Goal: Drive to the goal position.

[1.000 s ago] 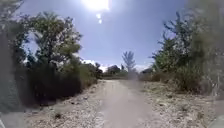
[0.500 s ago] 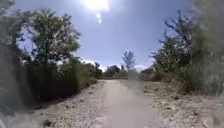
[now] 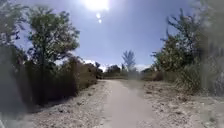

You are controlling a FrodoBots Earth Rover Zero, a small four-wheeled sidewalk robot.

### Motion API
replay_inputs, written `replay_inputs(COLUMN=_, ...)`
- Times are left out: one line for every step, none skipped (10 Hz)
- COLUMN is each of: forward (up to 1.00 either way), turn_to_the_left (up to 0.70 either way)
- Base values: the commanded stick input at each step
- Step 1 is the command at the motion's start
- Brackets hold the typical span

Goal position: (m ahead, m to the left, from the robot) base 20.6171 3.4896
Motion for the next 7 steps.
replay_inputs(forward=0.45, turn_to_the_left=0.00)
replay_inputs(forward=0.45, turn_to_the_left=0.00)
replay_inputs(forward=0.45, turn_to_the_left=0.00)
replay_inputs(forward=0.45, turn_to_the_left=0.00)
replay_inputs(forward=0.45, turn_to_the_left=0.00)
replay_inputs(forward=0.45, turn_to_the_left=0.00)
replay_inputs(forward=0.45, turn_to_the_left=0.00)
